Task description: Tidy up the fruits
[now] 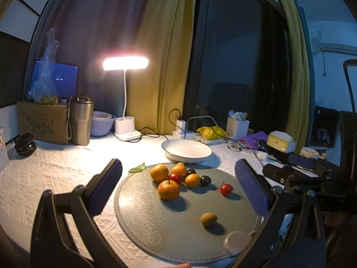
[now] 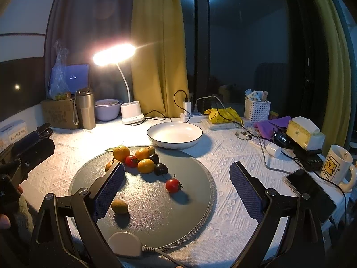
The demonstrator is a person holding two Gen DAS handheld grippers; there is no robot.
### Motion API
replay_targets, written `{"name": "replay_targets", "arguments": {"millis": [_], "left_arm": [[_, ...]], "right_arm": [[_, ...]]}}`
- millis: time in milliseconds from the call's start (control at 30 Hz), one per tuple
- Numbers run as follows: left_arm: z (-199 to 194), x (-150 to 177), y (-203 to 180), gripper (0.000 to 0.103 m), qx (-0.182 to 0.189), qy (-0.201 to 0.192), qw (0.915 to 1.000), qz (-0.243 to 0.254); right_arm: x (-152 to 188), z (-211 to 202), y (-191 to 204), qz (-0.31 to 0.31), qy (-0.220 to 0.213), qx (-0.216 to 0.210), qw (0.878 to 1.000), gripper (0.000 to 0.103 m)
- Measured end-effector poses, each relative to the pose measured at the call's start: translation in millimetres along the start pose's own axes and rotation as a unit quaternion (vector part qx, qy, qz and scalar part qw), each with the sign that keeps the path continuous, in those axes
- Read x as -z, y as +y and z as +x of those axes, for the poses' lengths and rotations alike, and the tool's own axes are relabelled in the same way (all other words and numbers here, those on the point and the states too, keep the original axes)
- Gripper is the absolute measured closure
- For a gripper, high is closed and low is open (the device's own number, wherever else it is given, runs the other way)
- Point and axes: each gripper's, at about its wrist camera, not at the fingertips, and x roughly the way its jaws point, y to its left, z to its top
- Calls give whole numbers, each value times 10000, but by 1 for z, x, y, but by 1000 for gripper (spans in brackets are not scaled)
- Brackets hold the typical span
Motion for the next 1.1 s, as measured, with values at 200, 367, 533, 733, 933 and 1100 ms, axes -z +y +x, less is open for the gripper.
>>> {"name": "replay_targets", "arguments": {"millis": [200, 367, 533, 733, 933, 1100], "left_arm": [[0, 2, -2, 1, 24, 8, 10000, -1], [0, 3, -1, 1, 40, 21, 10000, -14], [0, 3, -1, 1, 37, 18, 10000, -14], [1, 5, -2, 1, 41, 40, 10000, -16], [0, 6, -1, 1, 46, 42, 10000, -21], [0, 7, -1, 1, 48, 47, 10000, -20]], "right_arm": [[1, 0, -2, 37, -3, 2, 10000, 6], [1, 0, -2, 38, 2, -2, 10000, 6], [1, 0, -2, 33, -3, 3, 10000, 6], [1, 0, -2, 37, 2, 0, 10000, 6], [1, 0, -2, 37, 0, 2, 10000, 6], [1, 1, -2, 42, 8, -2, 10000, 6]]}}
